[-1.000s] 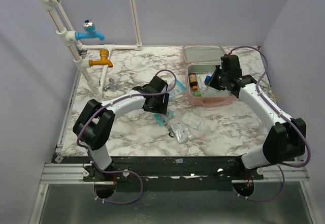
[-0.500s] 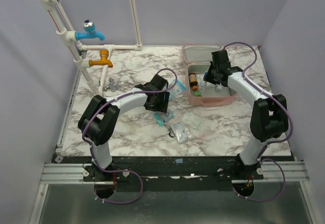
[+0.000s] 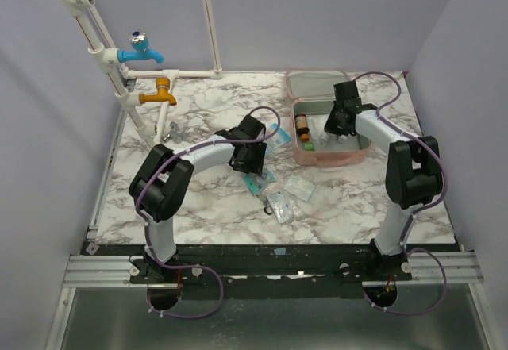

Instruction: Organize the medicine kit

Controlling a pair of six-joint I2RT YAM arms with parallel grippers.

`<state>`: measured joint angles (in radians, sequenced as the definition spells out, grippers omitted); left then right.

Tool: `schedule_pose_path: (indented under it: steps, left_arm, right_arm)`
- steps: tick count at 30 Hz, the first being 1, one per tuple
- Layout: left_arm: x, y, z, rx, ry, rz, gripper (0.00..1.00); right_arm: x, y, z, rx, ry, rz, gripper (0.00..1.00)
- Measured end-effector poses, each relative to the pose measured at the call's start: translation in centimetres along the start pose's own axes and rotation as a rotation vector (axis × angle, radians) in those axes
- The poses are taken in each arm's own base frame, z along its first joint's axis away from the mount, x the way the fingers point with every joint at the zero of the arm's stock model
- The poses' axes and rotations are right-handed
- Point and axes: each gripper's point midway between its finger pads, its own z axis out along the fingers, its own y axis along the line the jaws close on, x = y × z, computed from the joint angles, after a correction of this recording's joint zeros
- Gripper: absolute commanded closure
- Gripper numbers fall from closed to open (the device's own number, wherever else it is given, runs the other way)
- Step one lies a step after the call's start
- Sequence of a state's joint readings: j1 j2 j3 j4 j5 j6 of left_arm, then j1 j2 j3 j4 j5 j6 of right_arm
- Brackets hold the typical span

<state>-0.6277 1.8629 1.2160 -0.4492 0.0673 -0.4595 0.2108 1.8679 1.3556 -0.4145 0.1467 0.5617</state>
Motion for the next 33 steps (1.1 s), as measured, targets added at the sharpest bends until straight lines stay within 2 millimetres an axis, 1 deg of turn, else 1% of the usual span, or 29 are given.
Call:
schedule_pose_path:
  steps: [3,5,6,10,13,18,19,20,21,22,28,31,33]
  left_arm:
    - [-0.3,-0.3,0.2,0.009,0.001,0.001,0.54]
    - [-0.4,-0.4,0.3,0.014,0.002,0.002,0.56]
    - [-0.4,-0.5,0.3,0.017,0.003,0.003,0.57]
    - [-0.6,-0.7,0.5,0.024,0.006,0.003,0.65]
    - [-0.7,-0.7,0.7,0.027,0.006,0.003,0.72]
    - [-0.8,-1.1,0.8,0.036,0.013,0.006,0.83]
    - [-0.9,-1.2,0.8,0.037,0.015,0.006,0.89]
    - [-0.9,-1.2,0.9,0.036,0.016,0.006,0.92]
    - [-0.9,-1.2,0.9,0.036,0.018,0.005,0.94]
    - [-0.8,-1.2,0.9,0.036,0.019,0.009,0.99]
    - [-0.8,-1.3,0.8,0.034,0.021,0.012,1.00]
    - [-0.7,-1.2,0.7,0.026,0.027,0.013,1.00]
    - [-0.4,-1.0,0.5,0.014,0.038,0.013,1.00]
  right_arm:
    - [0.1,-0.4,0.6,0.017,0.004,-0.004,0.82]
    - [0.2,-0.8,1.0,0.032,0.008,-0.004,0.69]
    - [0.3,-0.9,1.1,0.038,0.010,-0.003,0.65]
    - [0.6,-1.3,1.4,0.055,0.016,-0.006,0.51]
    - [0.5,-1.4,1.4,0.059,0.014,-0.004,0.46]
    - [0.4,-1.4,0.9,0.060,0.011,-0.004,0.43]
    - [0.2,-1.3,0.6,0.057,0.008,-0.003,0.43]
    - [0.0,-1.2,0.2,0.053,0.002,-0.001,0.43]
    - [-0.3,-1.1,-0.3,0.046,-0.007,0.002,0.43]
    - [-0.7,-0.8,-0.9,0.032,-0.018,0.005,0.42]
    - [-3.0,0.7,-5.2,-0.061,-0.095,0.028,0.40]
    - [-3.3,1.3,-6.9,-0.107,-0.111,0.032,0.39]
    - [-3.0,1.6,-7.7,-0.140,-0.106,0.030,0.39]
